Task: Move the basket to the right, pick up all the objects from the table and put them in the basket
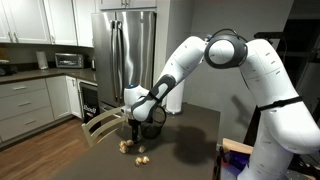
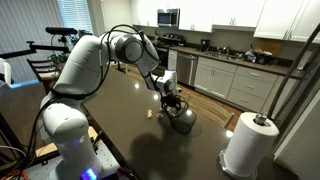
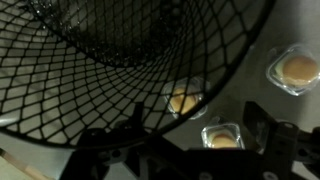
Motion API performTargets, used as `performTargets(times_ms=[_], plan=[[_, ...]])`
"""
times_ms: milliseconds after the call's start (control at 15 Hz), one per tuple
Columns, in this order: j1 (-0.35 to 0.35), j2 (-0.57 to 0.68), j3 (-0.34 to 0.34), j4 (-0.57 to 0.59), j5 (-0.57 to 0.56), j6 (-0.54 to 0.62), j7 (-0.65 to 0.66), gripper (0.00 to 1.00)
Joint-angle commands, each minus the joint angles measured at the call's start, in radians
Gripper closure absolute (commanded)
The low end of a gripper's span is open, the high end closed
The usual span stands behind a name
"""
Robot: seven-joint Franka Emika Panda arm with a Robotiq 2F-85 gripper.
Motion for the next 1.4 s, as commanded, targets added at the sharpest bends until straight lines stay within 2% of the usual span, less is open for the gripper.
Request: performTargets(times_ms=[0,67,133,400,467,533,600,733,1000,1067,1133,1333], plan=[[0.003,0.020,-0.006,0.032,-0.020,-0.010,0.026,0.00],[0.003,0.023,-0.006,0.037,-0.021,-0.011,0.026,0.16],[0.003,0.026,-0.007,0.040,-0.021,-0.011,0.026,0.26],[0.008,0.030,-0.013,0.049,-0.025,-0.013,0.036,0.53],[0.012,0.030,-0.017,0.049,-0.029,-0.013,0.043,0.26],[0.014,0.031,-0.020,0.050,-0.031,-0.015,0.050,0.13],[0.015,0.032,-0.023,0.051,-0.032,-0.016,0.056,0.12],[0.017,0.033,-0.027,0.054,-0.033,-0.022,0.061,0.01],[0.020,0.040,-0.033,0.064,-0.035,-0.036,0.080,0.00],[0.021,0.043,-0.034,0.068,-0.036,-0.038,0.082,0.08],[0.022,0.046,-0.035,0.070,-0.036,-0.039,0.085,0.24],[0.028,0.054,-0.039,0.078,-0.037,-0.045,0.094,0.42]])
